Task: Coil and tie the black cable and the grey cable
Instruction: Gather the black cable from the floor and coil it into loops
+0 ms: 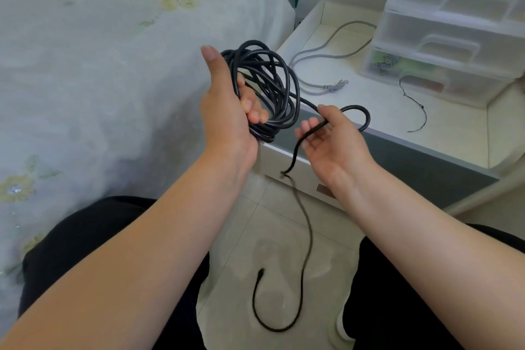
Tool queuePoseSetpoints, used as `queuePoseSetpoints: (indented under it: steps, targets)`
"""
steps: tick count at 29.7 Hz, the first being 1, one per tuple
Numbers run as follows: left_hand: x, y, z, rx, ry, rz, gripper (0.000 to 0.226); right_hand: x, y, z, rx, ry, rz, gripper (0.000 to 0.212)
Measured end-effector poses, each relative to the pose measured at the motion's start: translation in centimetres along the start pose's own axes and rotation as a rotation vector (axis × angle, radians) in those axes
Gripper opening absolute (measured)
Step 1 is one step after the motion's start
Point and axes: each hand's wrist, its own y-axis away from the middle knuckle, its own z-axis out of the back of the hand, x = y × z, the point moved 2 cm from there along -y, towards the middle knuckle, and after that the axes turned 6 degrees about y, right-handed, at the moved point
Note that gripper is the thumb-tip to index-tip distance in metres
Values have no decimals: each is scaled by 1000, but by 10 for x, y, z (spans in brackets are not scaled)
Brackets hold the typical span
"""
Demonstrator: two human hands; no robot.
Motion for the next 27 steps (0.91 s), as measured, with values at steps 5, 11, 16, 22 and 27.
queuePoseSetpoints:
  steps: [5, 11, 16, 22, 27]
  targets:
    - [-10, -8, 7, -55, 59, -35, 55, 8, -7, 11, -111, 162, 117, 21]
    - [-32, -22, 11, -142, 188, -84, 56, 5, -13, 18, 31, 1041, 261, 27]
    - [-35, -26, 19, -189, 236, -79, 55, -12, 5, 24, 369, 1950, 225, 32]
    - [-28, -23, 17, -222, 11, -156, 54, -20, 51, 14, 526, 2002, 213, 38]
    - [-20, -22, 13, -191, -277, -329, 54, -13, 60, 4, 542, 1888, 307, 36]
